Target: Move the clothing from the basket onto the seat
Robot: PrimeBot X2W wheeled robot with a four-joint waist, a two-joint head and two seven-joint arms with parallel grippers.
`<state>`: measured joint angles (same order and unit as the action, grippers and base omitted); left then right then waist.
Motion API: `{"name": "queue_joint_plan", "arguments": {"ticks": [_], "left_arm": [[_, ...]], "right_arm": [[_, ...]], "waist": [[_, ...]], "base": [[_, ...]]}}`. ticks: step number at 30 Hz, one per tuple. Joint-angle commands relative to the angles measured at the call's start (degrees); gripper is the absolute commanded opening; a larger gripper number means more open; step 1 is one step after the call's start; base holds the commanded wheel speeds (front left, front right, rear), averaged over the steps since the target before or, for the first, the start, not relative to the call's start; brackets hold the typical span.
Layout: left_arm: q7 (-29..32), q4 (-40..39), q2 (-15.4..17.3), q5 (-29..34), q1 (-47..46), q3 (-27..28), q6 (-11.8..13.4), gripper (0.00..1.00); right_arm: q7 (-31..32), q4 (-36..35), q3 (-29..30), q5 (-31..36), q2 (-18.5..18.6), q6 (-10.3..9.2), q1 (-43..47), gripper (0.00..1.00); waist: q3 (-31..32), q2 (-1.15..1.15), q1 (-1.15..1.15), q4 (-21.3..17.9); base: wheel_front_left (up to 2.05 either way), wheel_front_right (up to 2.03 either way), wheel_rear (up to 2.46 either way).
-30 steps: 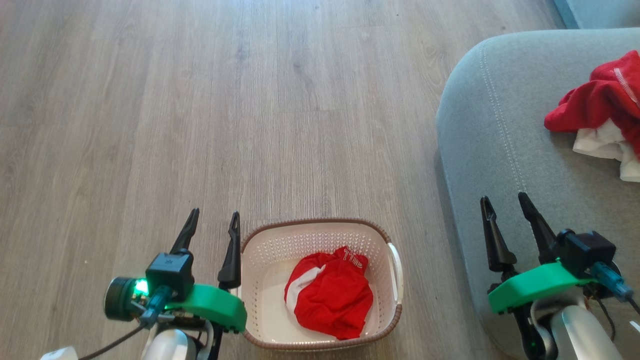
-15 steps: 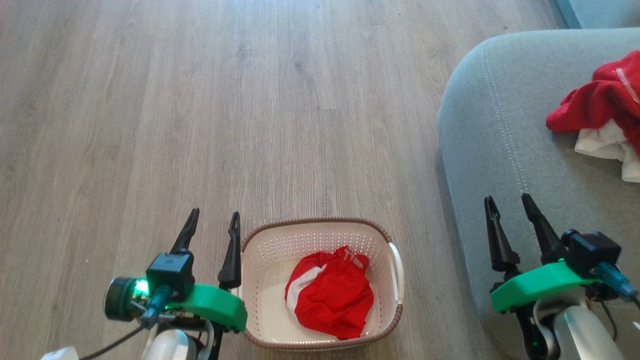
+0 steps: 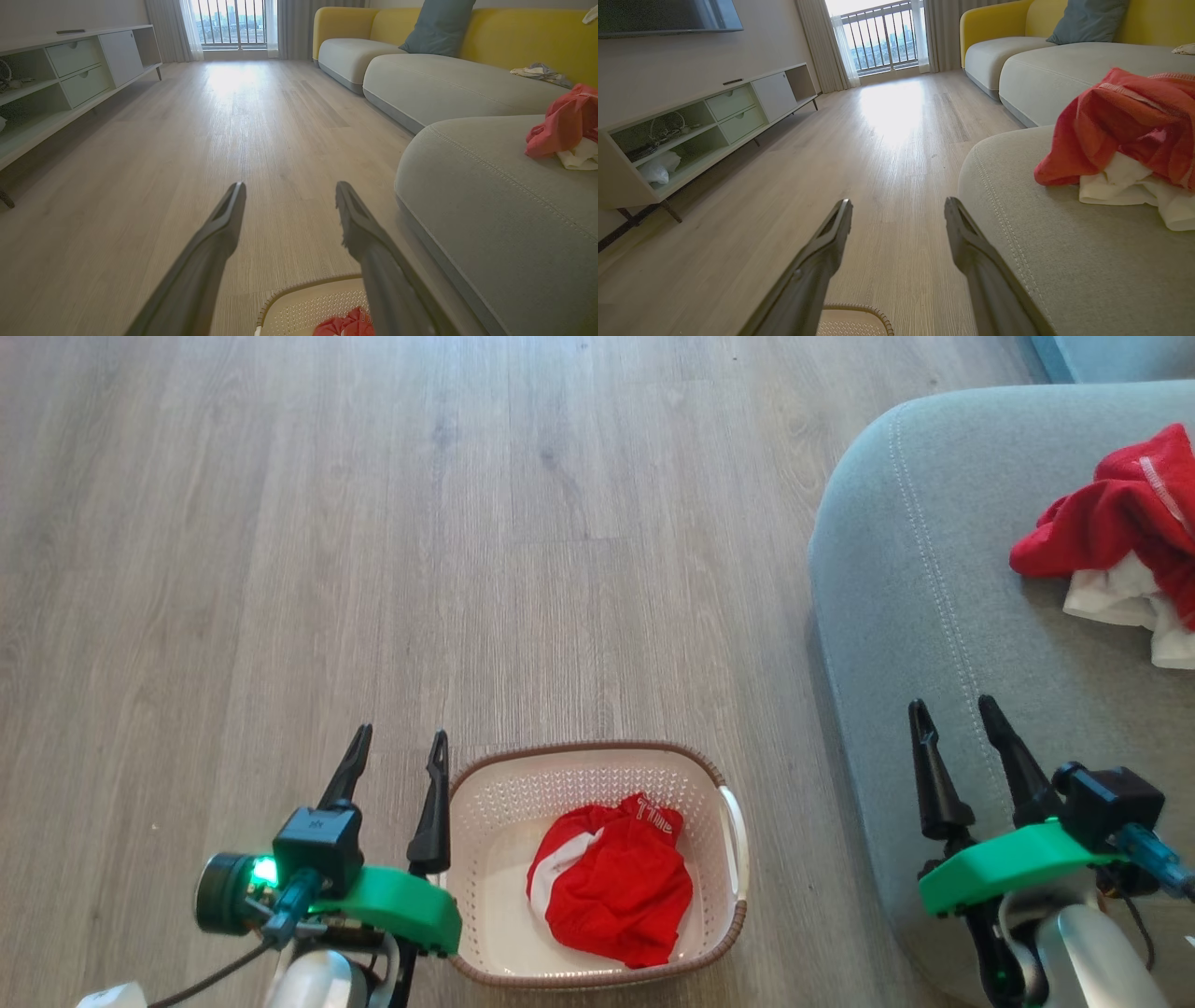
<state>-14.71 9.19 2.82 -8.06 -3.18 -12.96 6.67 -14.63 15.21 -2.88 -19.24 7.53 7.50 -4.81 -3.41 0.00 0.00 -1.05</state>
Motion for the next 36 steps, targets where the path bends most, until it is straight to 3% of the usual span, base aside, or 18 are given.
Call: {"name": "queue_joint_plan", "arguments": {"ticks": [1,14,27,36], "left_arm": [[-0.29,-1.71,0.06,0.35,-1.94,1.71,-0.14,1.0],[-0.29,4.43,0.06,1.69,-3.92,-0.86,-1.98,1.0],[-0.29,19.22,0.52,6.34,-13.94,-3.89,-5.71,1.0],[-0.29,28.8,3.72,11.02,-22.73,-6.9,-5.86,1.0]], "right_arm": [[-0.37,-1.48,-0.82,-0.11,0.15,-0.01,-2.37,1.0],[-0.37,-3.52,2.15,2.84,-0.43,-0.01,-4.87,1.0],[-0.37,-9.5,5.68,7.27,-3.59,-0.01,-9.19,1.0],[-0.37,-12.43,5.18,7.51,-4.49,-0.01,-11.5,1.0]], "waist": [[-0.07,0.0,0.0,-0.11],[-5.72,0.0,0.0,-2.73],[-22.3,0.0,0.0,-7.51],[-32.26,0.0,0.0,-11.0]], "base": [[0.0,0.0,0.0],[0.0,0.0,0.0],[0.0,0.0,0.0],[0.0,0.0,0.0]]}}
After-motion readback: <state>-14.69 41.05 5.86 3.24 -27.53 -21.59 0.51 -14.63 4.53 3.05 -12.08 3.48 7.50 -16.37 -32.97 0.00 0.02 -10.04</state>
